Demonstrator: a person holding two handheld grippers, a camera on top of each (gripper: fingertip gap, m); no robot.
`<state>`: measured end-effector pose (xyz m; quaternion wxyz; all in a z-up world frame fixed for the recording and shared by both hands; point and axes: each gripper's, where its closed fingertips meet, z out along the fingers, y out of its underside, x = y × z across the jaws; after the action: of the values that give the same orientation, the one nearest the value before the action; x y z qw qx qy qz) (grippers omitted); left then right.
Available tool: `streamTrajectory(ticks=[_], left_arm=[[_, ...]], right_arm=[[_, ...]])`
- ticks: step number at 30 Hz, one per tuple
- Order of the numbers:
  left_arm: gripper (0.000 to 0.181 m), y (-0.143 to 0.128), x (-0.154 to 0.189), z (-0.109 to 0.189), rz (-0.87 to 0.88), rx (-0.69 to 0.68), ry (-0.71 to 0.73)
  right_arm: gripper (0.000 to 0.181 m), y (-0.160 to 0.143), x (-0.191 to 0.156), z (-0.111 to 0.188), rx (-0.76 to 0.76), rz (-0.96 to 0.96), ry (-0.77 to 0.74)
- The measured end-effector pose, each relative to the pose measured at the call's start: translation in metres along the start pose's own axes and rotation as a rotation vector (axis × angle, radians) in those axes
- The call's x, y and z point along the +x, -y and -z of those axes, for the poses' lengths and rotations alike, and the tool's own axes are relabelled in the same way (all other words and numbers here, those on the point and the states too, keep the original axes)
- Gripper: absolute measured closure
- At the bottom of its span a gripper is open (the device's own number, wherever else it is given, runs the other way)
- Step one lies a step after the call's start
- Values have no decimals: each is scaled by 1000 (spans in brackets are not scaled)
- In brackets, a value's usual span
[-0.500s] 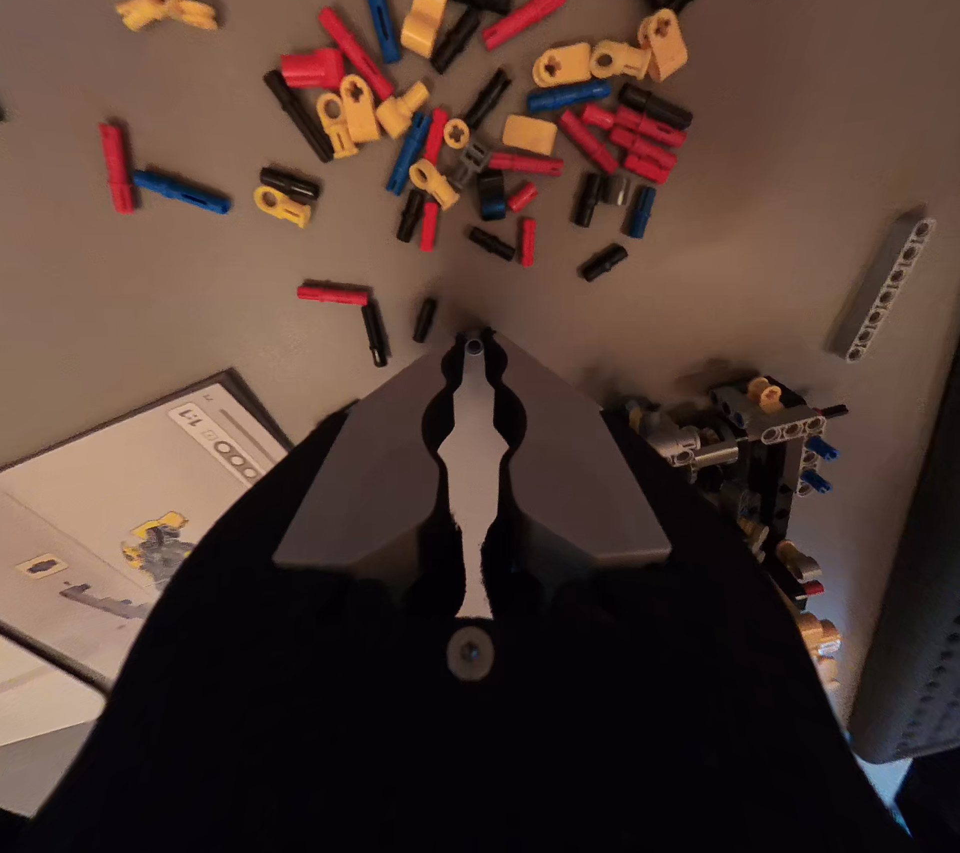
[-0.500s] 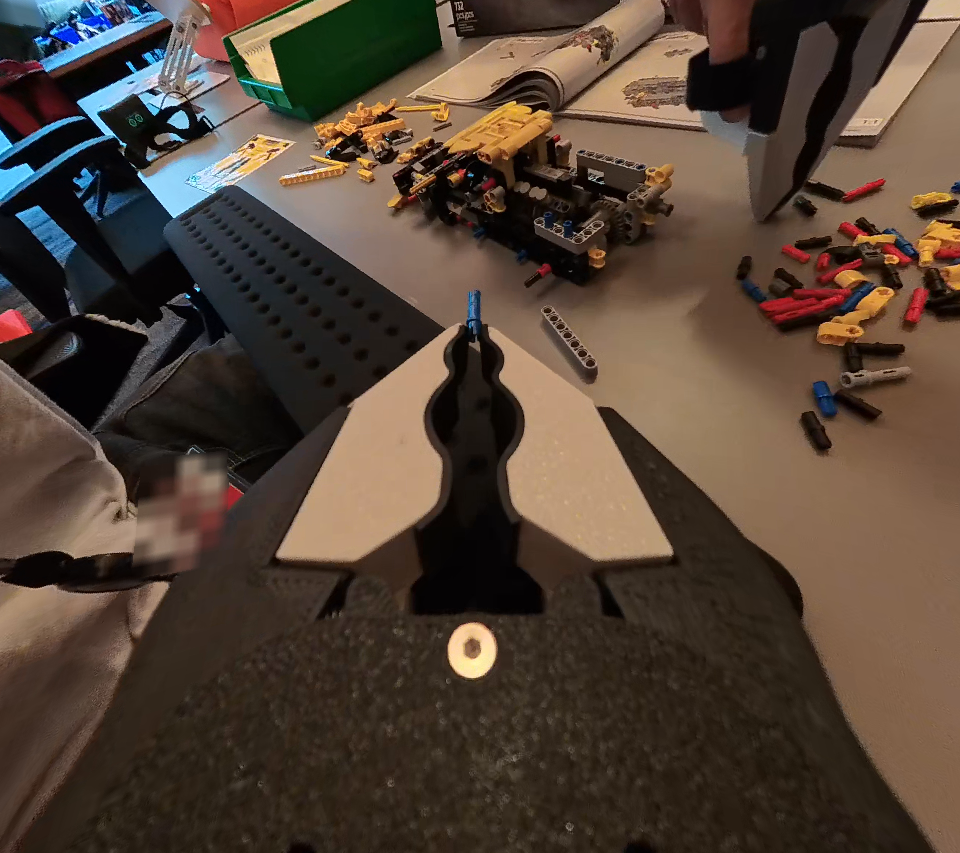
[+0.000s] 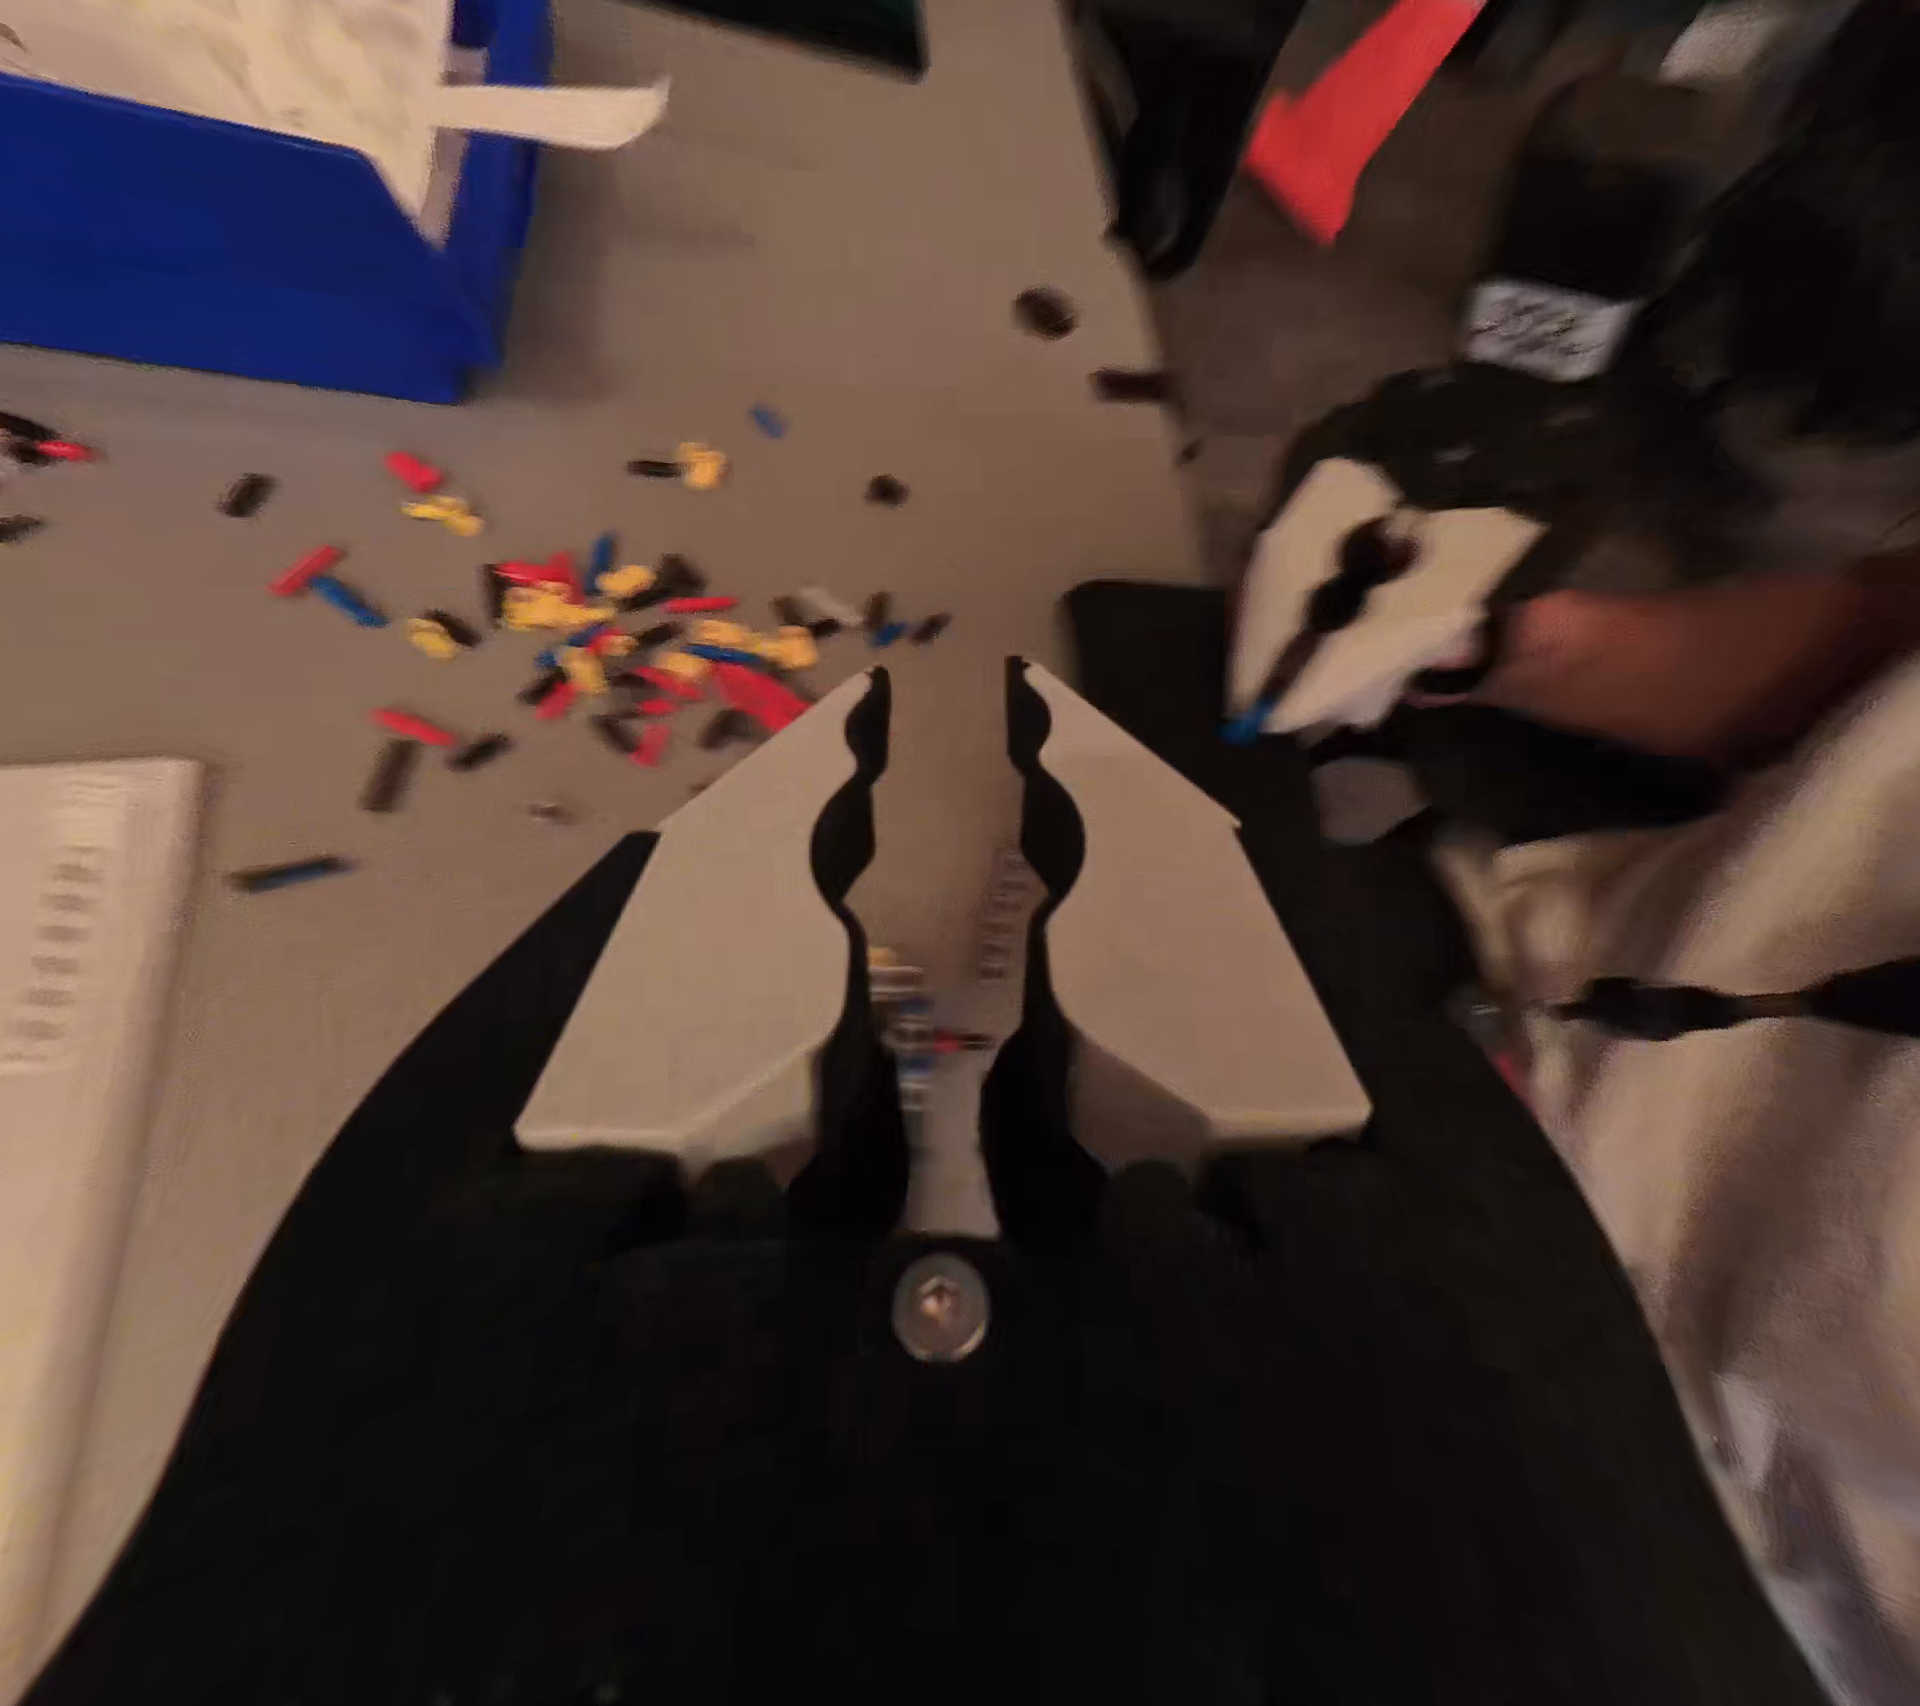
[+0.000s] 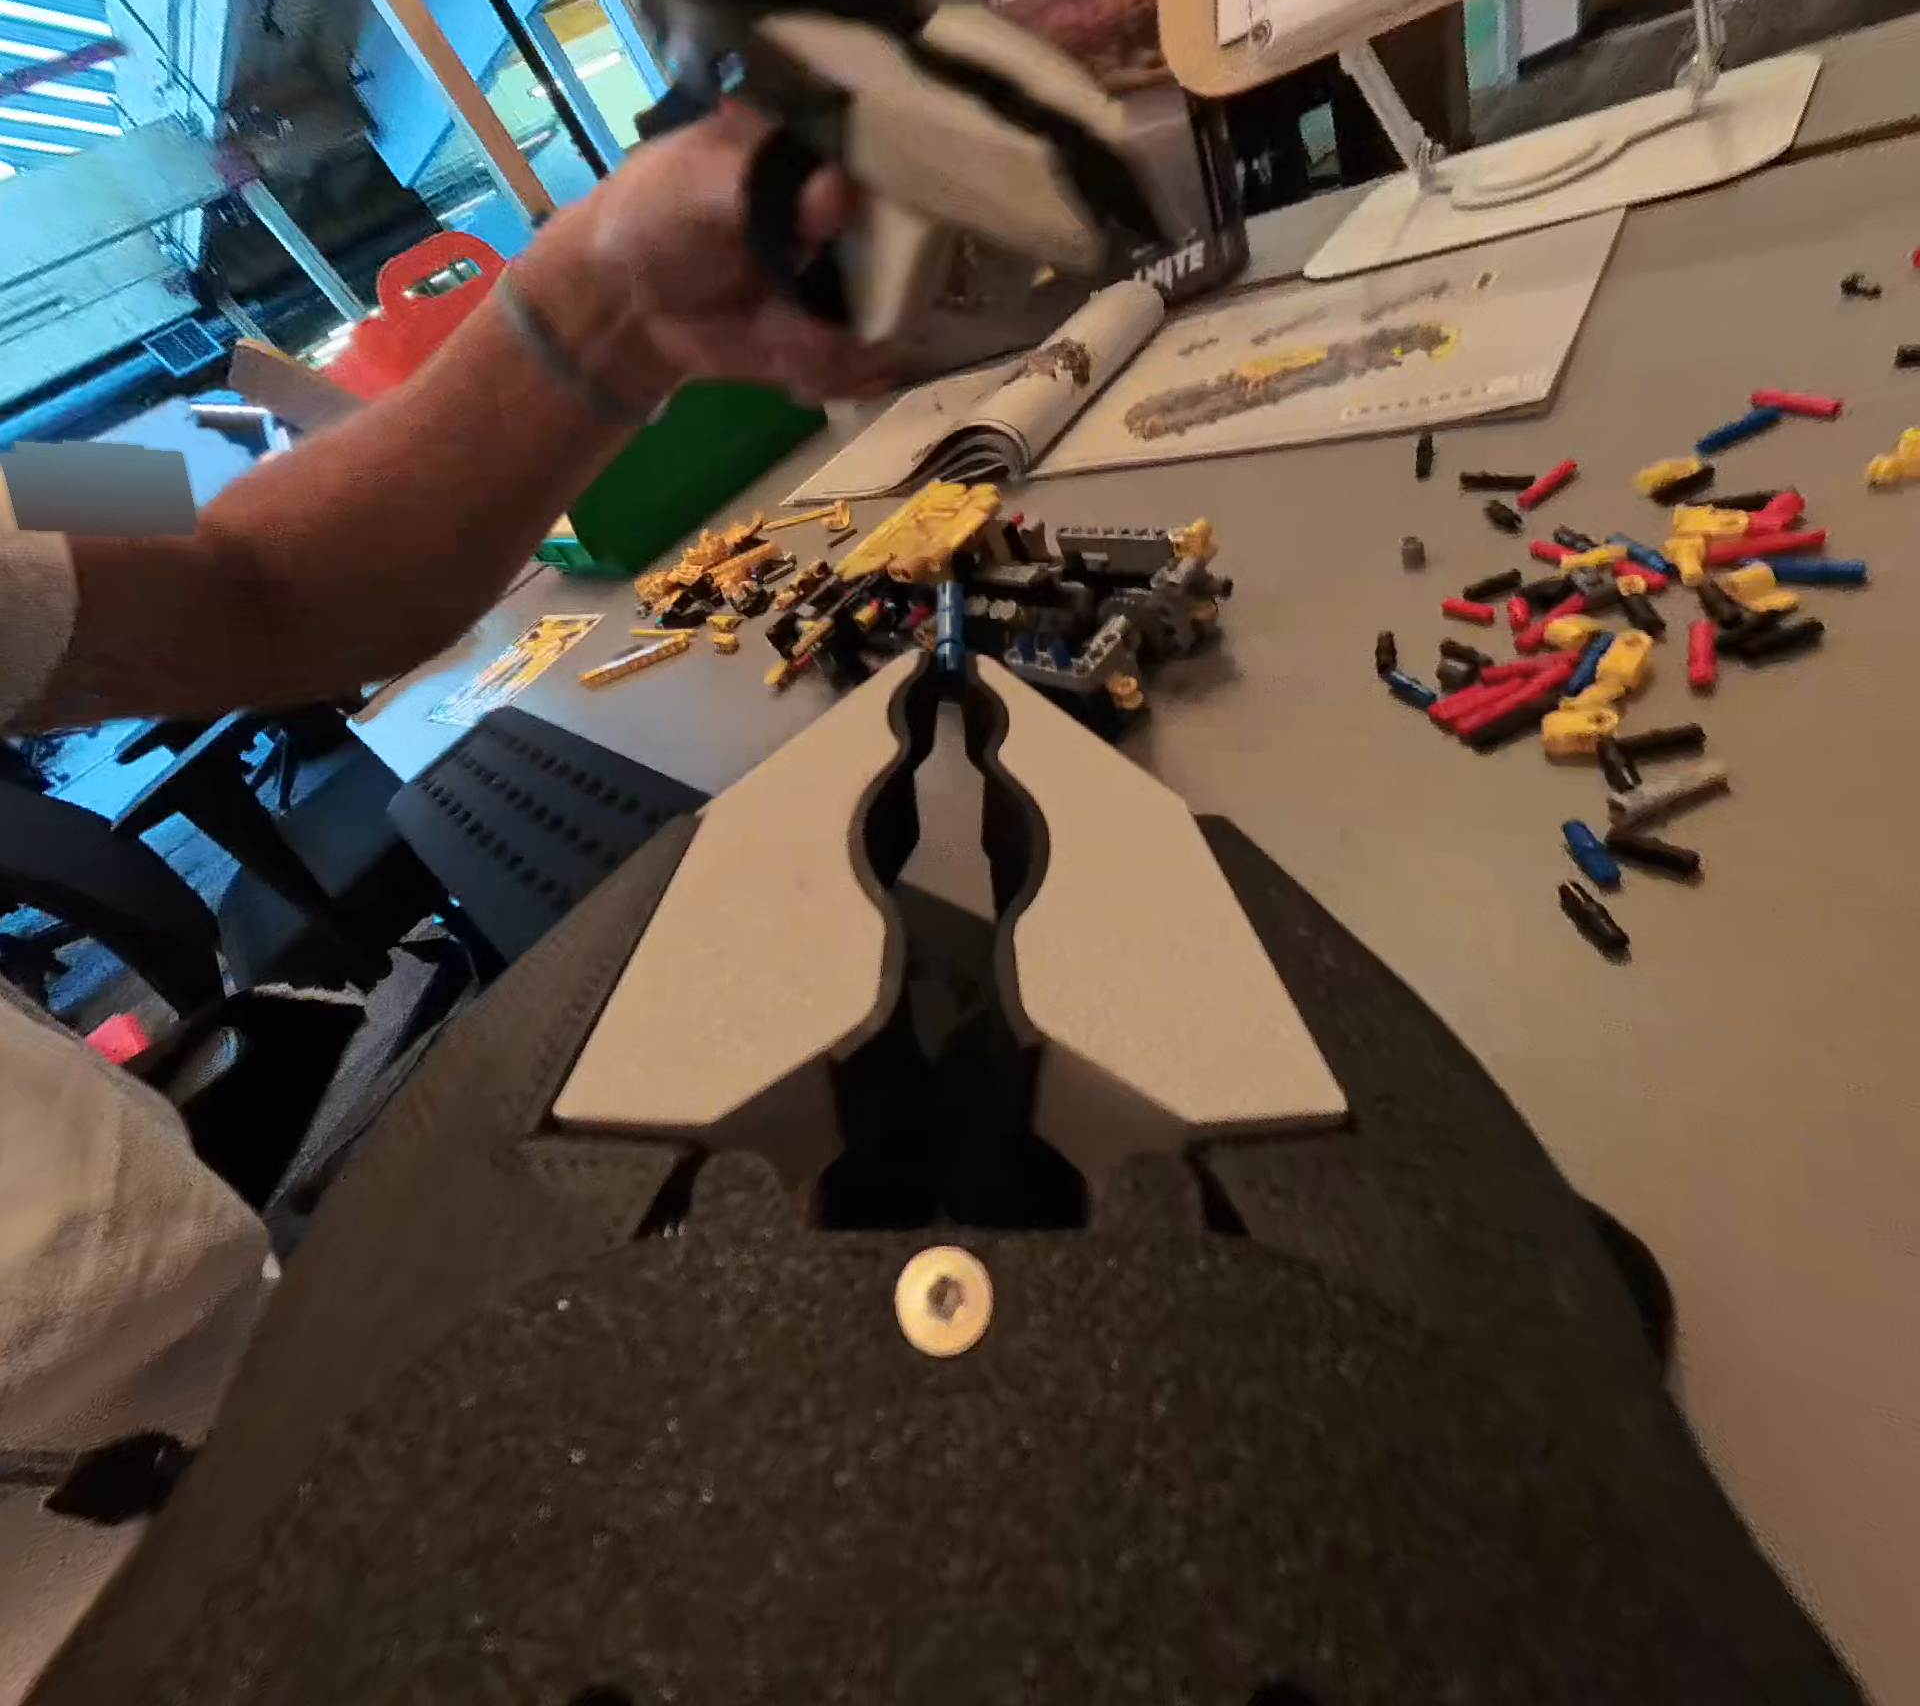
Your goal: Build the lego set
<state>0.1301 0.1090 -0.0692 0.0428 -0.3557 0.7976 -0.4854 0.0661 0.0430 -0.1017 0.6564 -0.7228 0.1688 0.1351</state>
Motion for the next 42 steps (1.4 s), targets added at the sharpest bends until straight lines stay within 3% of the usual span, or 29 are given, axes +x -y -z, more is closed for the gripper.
streamTrajectory(ticks=[4,6,13,16,24,33,37,42], left_arm=[[160,-32,73,14,166,247,-144],[160,-41,91,21,272,364,-201],[161,-64,110,32,401,509,-218],[181,-61,114,46,419,611,-231],[177,-63,117,66,456,717,-229],[174,-73,113,54,491,686,-182],[173,-86,95,36,404,536,14],[170,-89,71,10,148,251,273]], right_arm=[[178,8,-21,-14,10,86,21],[178,4,-29,-21,-31,188,9],[178,9,-73,-43,16,420,-5],[178,9,-77,-52,21,469,-58],[178,3,-89,-63,11,490,-34],[178,-4,-81,-49,-75,557,10],[177,-14,-34,-24,-226,645,-88],[177,-20,51,47,-372,624,-328]])
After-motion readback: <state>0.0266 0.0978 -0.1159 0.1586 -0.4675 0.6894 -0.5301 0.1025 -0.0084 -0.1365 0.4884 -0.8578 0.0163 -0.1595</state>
